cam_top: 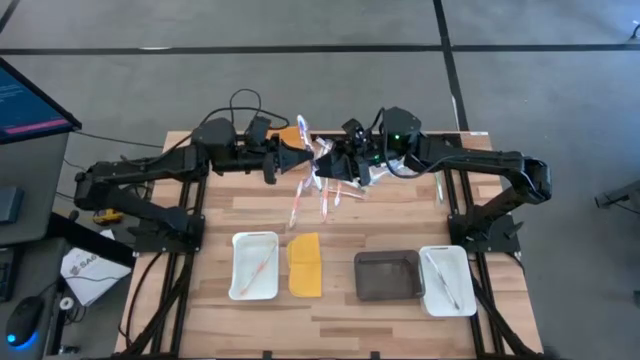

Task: Pick & Place Toothbrushes
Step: Put the purple toothbrush into the right white bin

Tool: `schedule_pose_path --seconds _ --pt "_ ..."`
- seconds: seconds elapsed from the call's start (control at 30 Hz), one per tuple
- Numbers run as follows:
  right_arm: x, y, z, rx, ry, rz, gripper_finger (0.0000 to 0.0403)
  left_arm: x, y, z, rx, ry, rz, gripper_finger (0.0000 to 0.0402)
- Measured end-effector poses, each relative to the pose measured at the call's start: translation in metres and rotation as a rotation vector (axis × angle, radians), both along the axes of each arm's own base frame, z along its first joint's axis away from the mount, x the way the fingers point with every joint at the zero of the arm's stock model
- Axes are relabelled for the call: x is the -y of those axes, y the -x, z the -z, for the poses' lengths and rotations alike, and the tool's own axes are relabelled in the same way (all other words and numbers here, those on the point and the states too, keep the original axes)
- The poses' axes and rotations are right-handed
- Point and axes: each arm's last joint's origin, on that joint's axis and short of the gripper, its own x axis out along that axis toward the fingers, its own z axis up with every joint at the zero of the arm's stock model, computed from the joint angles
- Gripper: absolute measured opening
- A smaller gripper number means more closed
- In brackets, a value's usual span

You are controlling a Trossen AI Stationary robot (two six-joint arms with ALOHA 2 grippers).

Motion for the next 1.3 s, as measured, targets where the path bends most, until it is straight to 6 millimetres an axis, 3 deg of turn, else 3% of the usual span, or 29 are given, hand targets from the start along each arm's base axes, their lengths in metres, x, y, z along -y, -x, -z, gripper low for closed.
schedule_pose_path --seconds 0.23,0.47,0.63,1.07,1.3 --pt "-0.003 -0.001 0.0 0.0 -0.003 0.05 0.0221 -0.002 -0.011 0.01 -0.039 0.006 0.0 0.0008" --pt "-0.003 -0.001 0.0 -0.001 -0.004 0.055 0.0212 -0.004 -0.01 0.009 -0.036 0.005 -0.008 0.0008" --pt "-0.003 -0.002 0.001 -0.006 -0.005 0.055 0.0174 -0.004 -0.008 0.007 -0.027 0.003 -0.005 0.0008" --pt "-0.002 -0.002 0.002 -0.017 -0.01 0.056 0.0022 -0.004 -0.008 0.007 -0.026 -0.002 0.005 0.0023" --pt "-0.003 -0.002 0.006 -0.077 -0.05 0.054 0.0024 -0.004 -0.008 0.008 -0.035 -0.004 0.01 0.006"
